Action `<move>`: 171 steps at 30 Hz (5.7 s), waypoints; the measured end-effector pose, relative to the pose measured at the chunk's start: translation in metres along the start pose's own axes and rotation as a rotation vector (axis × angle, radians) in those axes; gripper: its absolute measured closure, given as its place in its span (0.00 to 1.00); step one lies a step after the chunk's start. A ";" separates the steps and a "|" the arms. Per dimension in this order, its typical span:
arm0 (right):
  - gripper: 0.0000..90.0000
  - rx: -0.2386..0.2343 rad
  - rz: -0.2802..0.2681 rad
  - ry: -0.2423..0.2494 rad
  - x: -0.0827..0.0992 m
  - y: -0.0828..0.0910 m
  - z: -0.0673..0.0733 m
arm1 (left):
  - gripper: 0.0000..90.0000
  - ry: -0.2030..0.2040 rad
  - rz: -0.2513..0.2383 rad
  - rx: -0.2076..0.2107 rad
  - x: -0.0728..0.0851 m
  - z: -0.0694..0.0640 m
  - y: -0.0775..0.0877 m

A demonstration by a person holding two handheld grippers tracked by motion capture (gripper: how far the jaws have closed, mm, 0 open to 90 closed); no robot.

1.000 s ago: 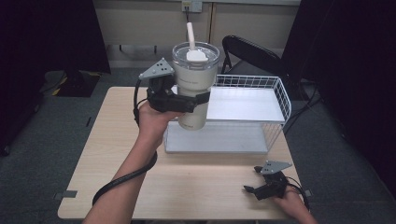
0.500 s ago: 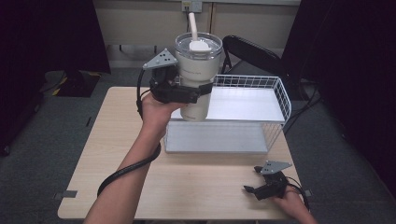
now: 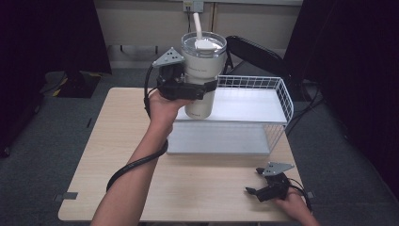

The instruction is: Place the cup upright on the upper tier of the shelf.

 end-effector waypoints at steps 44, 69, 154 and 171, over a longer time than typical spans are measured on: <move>0.11 -0.001 0.000 0.000 0.000 0.000 0.000 | 0.10 -0.009 0.008 -0.093 0.004 0.027 -0.033; 0.11 -0.001 0.000 0.001 0.000 0.000 0.000 | 0.10 -0.011 0.025 -0.143 0.016 0.033 -0.052; 0.11 -0.003 -0.001 0.002 0.000 0.000 0.000 | 0.17 0.041 0.154 -0.138 0.069 0.017 0.005; 0.11 -0.002 -0.002 0.003 0.000 0.000 0.000 | 0.17 0.027 0.166 -0.083 0.086 -0.007 0.035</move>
Point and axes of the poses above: each handheld gripper's, and its own axes: y roughly backward along the jaws, x roughly out of its underside, z roughly to its left, the point moved 2 cm from there along -y, roughly forward along the jaws, and after that the axes turned 4 degrees about x, right-handed, at the moved point
